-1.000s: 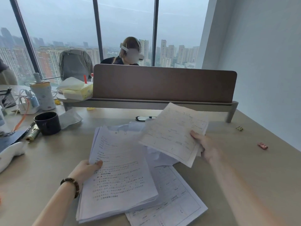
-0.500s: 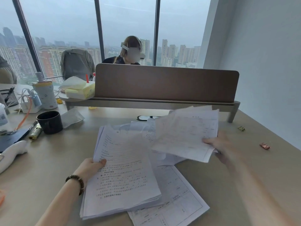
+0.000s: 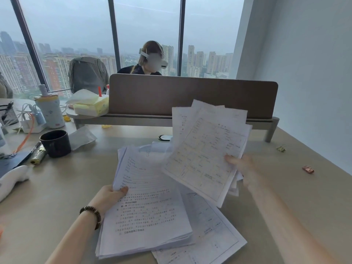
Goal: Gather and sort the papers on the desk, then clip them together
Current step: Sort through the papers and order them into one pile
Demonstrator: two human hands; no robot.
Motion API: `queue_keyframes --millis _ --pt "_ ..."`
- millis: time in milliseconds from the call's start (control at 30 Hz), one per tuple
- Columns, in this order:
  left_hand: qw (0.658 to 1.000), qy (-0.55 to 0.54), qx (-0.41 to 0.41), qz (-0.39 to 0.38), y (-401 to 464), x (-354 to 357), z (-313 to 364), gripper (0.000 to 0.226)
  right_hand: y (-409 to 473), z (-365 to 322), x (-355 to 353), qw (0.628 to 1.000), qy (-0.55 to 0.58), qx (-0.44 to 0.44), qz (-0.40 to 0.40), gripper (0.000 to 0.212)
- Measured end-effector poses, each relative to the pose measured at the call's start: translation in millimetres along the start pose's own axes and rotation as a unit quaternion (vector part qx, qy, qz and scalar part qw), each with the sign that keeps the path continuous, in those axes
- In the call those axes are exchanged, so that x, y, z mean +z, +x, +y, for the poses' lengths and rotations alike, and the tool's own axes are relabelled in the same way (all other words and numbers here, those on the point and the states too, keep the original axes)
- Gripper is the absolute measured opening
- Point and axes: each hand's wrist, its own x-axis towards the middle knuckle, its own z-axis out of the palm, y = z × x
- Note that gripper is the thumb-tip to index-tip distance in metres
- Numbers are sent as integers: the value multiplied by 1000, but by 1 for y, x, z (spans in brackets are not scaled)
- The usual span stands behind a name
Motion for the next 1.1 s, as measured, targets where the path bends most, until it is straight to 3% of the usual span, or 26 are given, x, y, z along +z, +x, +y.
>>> queue_keyframes --millis 233,467,567,800,967,1100 --pt "1000 -1 0 -16 3 4 1 20 20 32 22 990 -124 52 -34 47" --pt "1000 10 1 -29 7 9 5 21 27 33 25 983 -176 20 -42 28" --pt "999 18 2 -31 8 12 7 22 30 30 24 979 -203 8 -21 36" --pt "998 31 -12 -59 11 13 8 23 48 23 22 970 -218 75 -75 34" --pt "997 34 -19 -73 13 13 8 26 54 24 32 939 -337 12 -63 32" --pt "997 37 -17 -67 14 13 8 26 54 27 43 925 -375 -29 -51 12"
